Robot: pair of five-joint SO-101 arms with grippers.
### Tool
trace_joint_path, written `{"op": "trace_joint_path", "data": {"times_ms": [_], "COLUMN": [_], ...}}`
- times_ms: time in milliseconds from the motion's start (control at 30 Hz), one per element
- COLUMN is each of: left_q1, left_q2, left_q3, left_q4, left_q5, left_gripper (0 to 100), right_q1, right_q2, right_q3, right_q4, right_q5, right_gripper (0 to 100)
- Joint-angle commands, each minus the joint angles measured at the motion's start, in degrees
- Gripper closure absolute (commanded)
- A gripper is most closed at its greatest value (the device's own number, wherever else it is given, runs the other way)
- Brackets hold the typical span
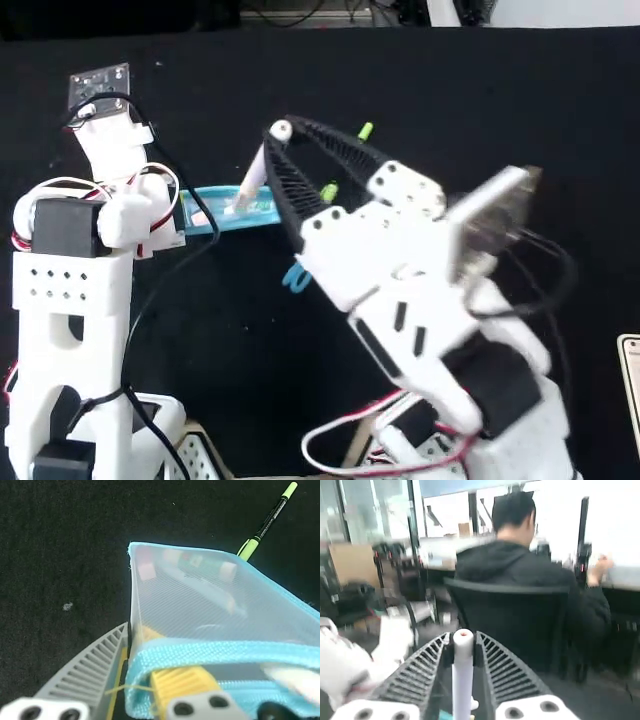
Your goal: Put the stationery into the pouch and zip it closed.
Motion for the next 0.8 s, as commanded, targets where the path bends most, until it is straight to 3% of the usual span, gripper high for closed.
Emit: {"op": "trace_joint_path", "data": {"times_ms": [0, 300, 467, 767], "left_q1": [-0.7, -0.7, -0.7, -0.7], "left_q2": [0.4, 0.4, 0.4, 0.4], "left_q3": [0.2, 0.2, 0.2, 0.2], "left_q4": [-0.6, -0.6, -0.4, -0.4], "left_q5": [0.6, 0.6, 0.6, 0.6], "left_gripper": [97, 97, 97, 97], "right_q1": [-0.4, -0.5, -0.5, 2.4], "right_q2": [-0.7, -0.3, -0.7, -3.8], "right_q3": [3.6, 13.1, 15.3, -0.9], "right_q4": [-1.6, -1.5, -1.1, 9.1], "right_q5": [-0.6, -0.2, -0.3, -0.2], "right_gripper": [98.7, 97.8, 85.7, 88.2]}}
